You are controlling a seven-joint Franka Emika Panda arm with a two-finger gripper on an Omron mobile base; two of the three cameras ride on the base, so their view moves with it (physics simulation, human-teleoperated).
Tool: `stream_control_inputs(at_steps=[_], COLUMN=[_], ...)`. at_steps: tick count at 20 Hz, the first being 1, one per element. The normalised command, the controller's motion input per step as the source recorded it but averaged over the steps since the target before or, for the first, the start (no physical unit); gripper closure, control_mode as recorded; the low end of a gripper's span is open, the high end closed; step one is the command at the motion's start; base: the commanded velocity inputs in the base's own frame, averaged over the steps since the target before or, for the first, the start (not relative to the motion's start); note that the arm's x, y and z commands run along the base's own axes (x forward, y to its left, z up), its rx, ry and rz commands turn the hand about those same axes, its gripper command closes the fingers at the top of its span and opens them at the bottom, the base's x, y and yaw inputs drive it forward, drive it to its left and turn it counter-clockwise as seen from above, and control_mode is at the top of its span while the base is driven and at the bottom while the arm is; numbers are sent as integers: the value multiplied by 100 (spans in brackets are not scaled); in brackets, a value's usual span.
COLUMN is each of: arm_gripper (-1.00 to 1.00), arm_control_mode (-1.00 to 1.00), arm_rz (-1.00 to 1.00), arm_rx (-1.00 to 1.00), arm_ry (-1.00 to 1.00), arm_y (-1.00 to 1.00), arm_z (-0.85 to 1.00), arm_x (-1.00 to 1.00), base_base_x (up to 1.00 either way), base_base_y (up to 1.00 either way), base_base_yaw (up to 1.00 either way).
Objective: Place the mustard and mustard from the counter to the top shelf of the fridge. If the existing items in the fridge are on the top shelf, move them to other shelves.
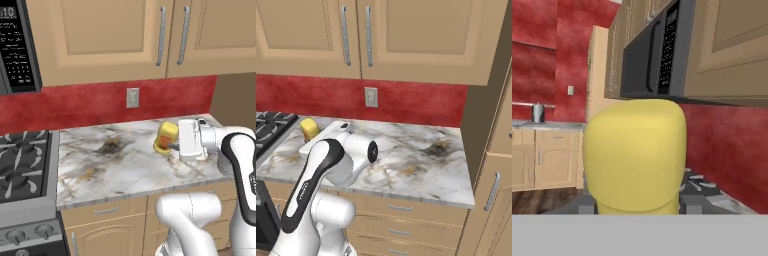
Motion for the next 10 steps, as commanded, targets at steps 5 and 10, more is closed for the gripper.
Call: stream_control_inputs(at_steps=[5, 10], arm_gripper=[100, 100], arm_control_mode=[-100, 100], arm_rz=[0, 0], arm_rx=[0, 0], arm_ry=[1, 0], arm_y=[0, 0], arm_z=[0, 0], arm_x=[0, -7], base_base_x=[0, -23], base_base_y=[0, 0], base_base_yaw=[0, -10])
